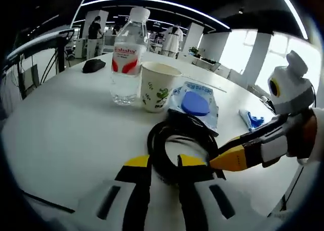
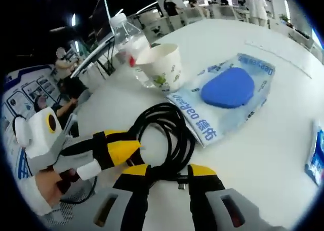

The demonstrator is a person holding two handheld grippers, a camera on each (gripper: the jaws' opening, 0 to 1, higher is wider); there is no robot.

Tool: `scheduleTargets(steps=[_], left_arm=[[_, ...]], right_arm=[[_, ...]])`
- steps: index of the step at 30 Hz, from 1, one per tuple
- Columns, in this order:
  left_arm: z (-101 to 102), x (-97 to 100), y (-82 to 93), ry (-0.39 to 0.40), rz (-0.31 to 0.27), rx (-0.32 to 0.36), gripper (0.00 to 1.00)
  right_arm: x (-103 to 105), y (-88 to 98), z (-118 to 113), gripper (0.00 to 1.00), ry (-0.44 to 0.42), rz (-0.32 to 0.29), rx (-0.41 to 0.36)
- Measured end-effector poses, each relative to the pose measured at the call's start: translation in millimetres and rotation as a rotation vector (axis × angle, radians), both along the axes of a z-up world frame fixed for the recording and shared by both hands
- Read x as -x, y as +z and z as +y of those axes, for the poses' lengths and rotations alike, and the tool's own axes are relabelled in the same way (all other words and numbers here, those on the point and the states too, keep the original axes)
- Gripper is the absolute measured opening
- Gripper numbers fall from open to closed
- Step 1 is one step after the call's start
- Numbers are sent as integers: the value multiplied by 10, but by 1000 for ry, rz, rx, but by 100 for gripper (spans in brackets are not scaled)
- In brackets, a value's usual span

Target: Arrange the tabletop items into an orderly group along one side of the table until the central work area is clear of visible clutter.

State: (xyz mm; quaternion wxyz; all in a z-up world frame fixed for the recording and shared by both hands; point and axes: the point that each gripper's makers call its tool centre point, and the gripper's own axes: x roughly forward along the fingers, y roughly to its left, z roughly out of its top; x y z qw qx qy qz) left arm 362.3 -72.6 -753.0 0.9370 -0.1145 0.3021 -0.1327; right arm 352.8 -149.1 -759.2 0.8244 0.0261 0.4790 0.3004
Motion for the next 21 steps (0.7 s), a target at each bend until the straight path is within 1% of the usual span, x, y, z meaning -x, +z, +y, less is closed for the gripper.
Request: scheduleTargets(steps=[1, 2, 3, 4, 5, 6, 7, 8, 10, 11, 12, 13, 14, 16, 17, 18, 20, 21], left_arm=[[21, -13, -11, 23, 6, 42, 13], [25, -13, -7, 29, 9, 63, 12], [49, -12, -12, 57, 30, 92, 10], [59, -8, -10, 67, 45, 107, 8], [56, 27, -24, 75, 79, 120, 7], [64, 47, -20, 81, 104, 126, 7], [65, 62, -23, 78, 112, 119, 6], [81, 77, -12, 76, 115, 109, 6], [116, 128, -9, 91, 144, 115, 5], [127, 140, -5, 100, 151, 127, 5], [152, 156, 12, 116, 175, 152, 5], [157, 170, 17, 117, 182, 159, 5], [172, 171, 38, 114, 180, 161, 5], [157, 192, 139, 108, 170, 165, 5], [155, 199, 149, 106, 167, 166, 4], [149, 200, 200, 93, 154, 161, 2], [118, 218, 251, 93, 149, 167, 2], [82, 241, 326, 79, 133, 159, 2]], right_arm=[[1, -2, -3, 28, 7, -2, 3], [-8, 4, -5, 27, 8, 0, 2], [-3, 2, -7, 27, 10, 4, 5], [3, 2, -7, 26, 10, 18, 8], [10, 16, -1, 25, 12, 19, 13], [28, 47, 14, 24, 38, 1, 29], [53, 46, 21, 23, 68, -12, 48], [112, 47, 55, 23, 89, -7, 57], [163, 61, 78, 23, 86, -9, 53], [179, 71, 83, 23, 84, -11, 43], [207, 94, 96, 23, 73, -12, 23], [220, 112, 99, 23, 60, -10, 7], [239, 140, 100, 22, 42, -11, -13], [273, 189, 95, 22, 26, -11, -33], [289, 229, 87, 22, 20, -15, -44], [294, 242, 85, 22, 18, -17, -48], [301, 332, 50, 22, -5, -28, -78], [303, 363, 35, 22, -13, -31, -88]])
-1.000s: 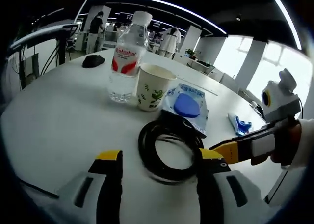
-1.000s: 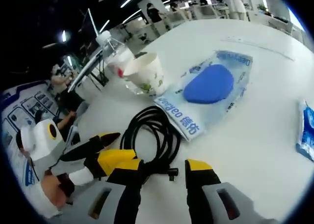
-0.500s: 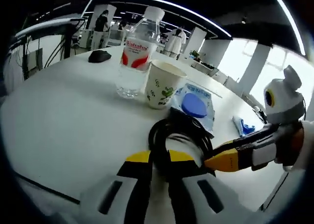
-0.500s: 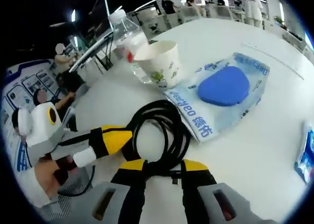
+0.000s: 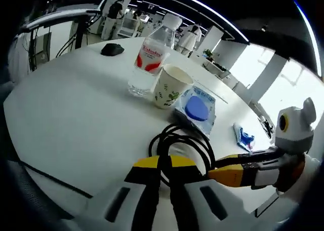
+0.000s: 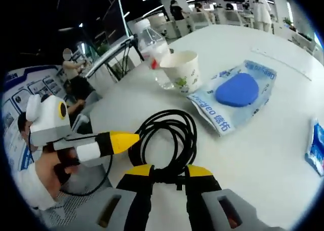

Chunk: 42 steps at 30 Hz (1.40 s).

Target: Arrange the tabletop items into an orderly group along one side of the table until the central work area is clear of visible clutter.

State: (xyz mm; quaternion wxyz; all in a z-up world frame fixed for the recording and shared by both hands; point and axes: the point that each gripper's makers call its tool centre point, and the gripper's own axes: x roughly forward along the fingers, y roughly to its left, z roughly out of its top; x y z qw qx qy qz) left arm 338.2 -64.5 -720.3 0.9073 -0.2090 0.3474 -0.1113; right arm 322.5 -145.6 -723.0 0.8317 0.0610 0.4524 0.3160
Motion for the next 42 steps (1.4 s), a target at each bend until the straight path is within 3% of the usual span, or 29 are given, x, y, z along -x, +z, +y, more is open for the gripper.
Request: scheduleTargets(steps=[1, 2, 3, 4, 5, 7, 10, 13, 25, 36, 42], left_arm=[[-14, 1, 29, -6, -5, -2, 2], [-31, 16, 49, -9, -8, -8, 0], [-6, 16, 60, -31, -20, -46, 0], [-75, 65, 53, -43, 3, -16, 0], [-88, 72, 61, -38, 1, -13, 0], [-180, 94, 106, -35, -4, 43, 0], [-238, 118, 140, -30, -20, 29, 0], [-266, 77, 206, -7, -24, 79, 0], [-481, -10, 432, -93, -73, 49, 0], [-1055, -65, 558, -232, -82, 44, 0], [-1520, -59, 600, -335, -74, 41, 0]], right_arm=[[4, 26, -17, 22, -8, -4, -6], [-4, 63, -45, 4, -24, -10, -17], [1, 124, -121, 1, -9, -21, -39], [-22, 142, -103, 1, -85, 4, -77], [-50, 229, -151, 1, -76, -50, -96], [-40, 244, -199, 1, -68, -49, -71], [-17, 241, -228, 0, -63, -29, -82], [3, 277, -280, 1, -93, -33, -102], [14, 355, -462, 1, -166, -43, -156], [3, 461, -1055, 0, -330, -81, -200], [37, 487, -1475, 0, -427, -95, -205]])
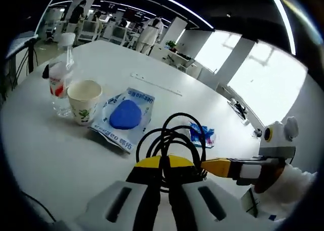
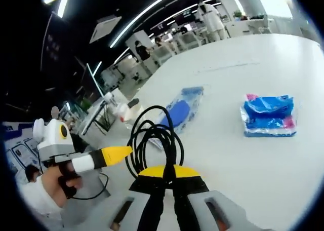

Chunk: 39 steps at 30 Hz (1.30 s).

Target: Arrange the tabletop items into an orderly group along one side of the table until the central work area is clear of visible clutter.

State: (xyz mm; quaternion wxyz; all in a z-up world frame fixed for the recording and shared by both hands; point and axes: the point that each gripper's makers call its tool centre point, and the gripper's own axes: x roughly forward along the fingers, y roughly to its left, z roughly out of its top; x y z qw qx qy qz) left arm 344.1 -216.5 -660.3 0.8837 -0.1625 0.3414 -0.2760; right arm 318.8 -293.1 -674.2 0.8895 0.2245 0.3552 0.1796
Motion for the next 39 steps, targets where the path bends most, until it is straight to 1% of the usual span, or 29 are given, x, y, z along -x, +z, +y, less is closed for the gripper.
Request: scheduleTargets(steps=[4, 7, 8, 11, 13, 16, 19, 23, 25, 29, 31, 32, 34, 36, 37, 38, 39], left_arm=[[-290, 20, 14, -69, 14, 4, 0], [-465, 33, -2, -116, 19, -10, 0], [-556, 39, -14, -133, 24, -10, 0], [-752, 55, -76, -161, 65, 11, 0], [-889, 77, -106, -191, 78, 7, 0], [-1079, 117, -139, -246, 75, -21, 0], [-1215, 135, -149, -276, 81, -20, 0], [-1323, 158, -171, -306, 96, -31, 0], [-1362, 159, -198, -327, 90, -55, 0], [-1411, 158, -286, -344, 104, -77, 0], [-1420, 181, -377, -363, 108, -111, 0], [-1426, 199, -447, -370, 125, -122, 0], [-1436, 226, -525, -368, 152, -124, 0], [-1447, 281, -592, -363, 202, -121, 0], [-1452, 310, -632, -388, 201, -144, 0], [-1433, 341, -681, -421, 199, -184, 0], [-1433, 371, -731, -460, 183, -225, 1]], right_arm=[[35, 3, -288, 0, -66, -2, -6], [73, 10, -478, 0, -112, -3, -4], [89, 7, -567, 0, -130, -4, 2], [125, -21, -733, 0, -157, -2, 10], [152, -53, -871, 0, -188, 9, 6], [185, -67, -1033, 0, -220, 10, 13], [212, -89, -1193, 0, -250, 13, 17], [214, -136, -1299, 0, -275, 24, 10], [211, -140, -1326, 0, -282, 24, 12], [224, -186, -1380, 0, -288, 29, 14], [233, -243, -1404, 1, -292, 39, 9], [244, -289, -1410, 1, -290, 49, 10], [269, -357, -1420, 1, -282, 65, 19], [293, -429, -1452, 1, -283, 79, 23], [308, -462, -1464, 1, -287, 89, 17], [318, -489, -1471, 1, -293, 98, 8], [327, -518, -1473, 1, -303, 105, -6]])
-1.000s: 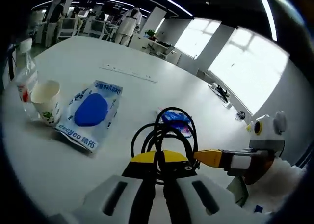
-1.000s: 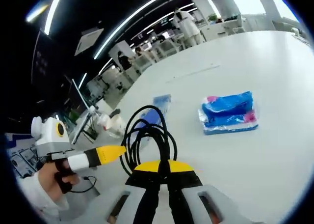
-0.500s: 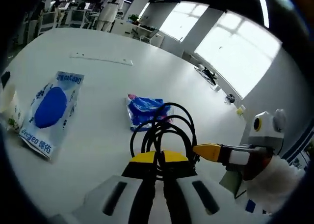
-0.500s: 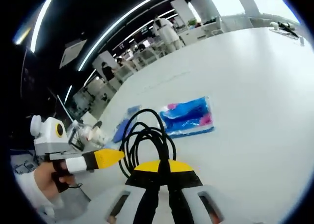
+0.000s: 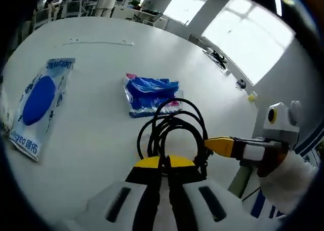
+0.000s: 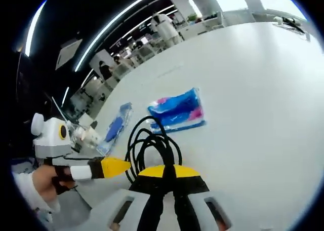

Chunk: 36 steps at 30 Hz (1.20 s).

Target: Arrange the tabletop items into an orderly group along one side of the table until the central work area is clear of visible clutter.

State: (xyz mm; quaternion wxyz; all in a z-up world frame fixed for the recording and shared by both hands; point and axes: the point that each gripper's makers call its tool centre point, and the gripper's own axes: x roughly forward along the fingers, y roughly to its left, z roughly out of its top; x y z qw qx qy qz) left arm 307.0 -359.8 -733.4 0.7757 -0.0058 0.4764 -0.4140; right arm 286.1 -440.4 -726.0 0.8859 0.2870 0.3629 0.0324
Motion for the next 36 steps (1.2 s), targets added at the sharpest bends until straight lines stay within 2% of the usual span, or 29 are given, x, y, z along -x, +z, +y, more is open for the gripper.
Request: scheduleTargets(steps=[1, 8, 16, 18, 21, 25, 27, 28, 31, 32, 34, 36], left_arm=[[-15, 11, -23, -17, -10, -6, 1], [-30, 4, -72, 16, 29, 20, 1], [0, 46, -44, -31, -15, 35, 2], [21, 34, -40, -34, -34, 32, 2], [25, 9, 34, -18, -55, 65, 3], [93, -61, 142, -4, -105, 91, 17], [163, -136, 217, 26, -143, 109, 26], [215, -165, 254, 42, -159, 118, 34], [373, -173, 322, 66, -188, 125, 53], [468, -184, 344, 75, -218, 120, 58], [608, -178, 350, 92, -231, 109, 67], [806, -161, 357, 127, -229, 112, 71]], right_arm=[[4, -19, -6, 1, -1, 3, 1], [45, -150, -39, 1, -11, 33, -8], [91, -243, -19, 3, 1, 57, -12], [71, -215, -14, 2, 18, 36, -2], [48, -149, -25, 3, 24, 11, 3], [49, -52, -129, 9, 11, -28, 6], [65, -13, -173, 14, 6, -47, -1], [76, 14, -185, 18, 5, -57, -2], [112, 94, -251, 30, 14, -91, -7], [136, 144, -275, 34, 12, -109, -10], [164, 208, -308, 44, 8, -137, -17], [229, 285, -301, 56, 1, -150, -31]])
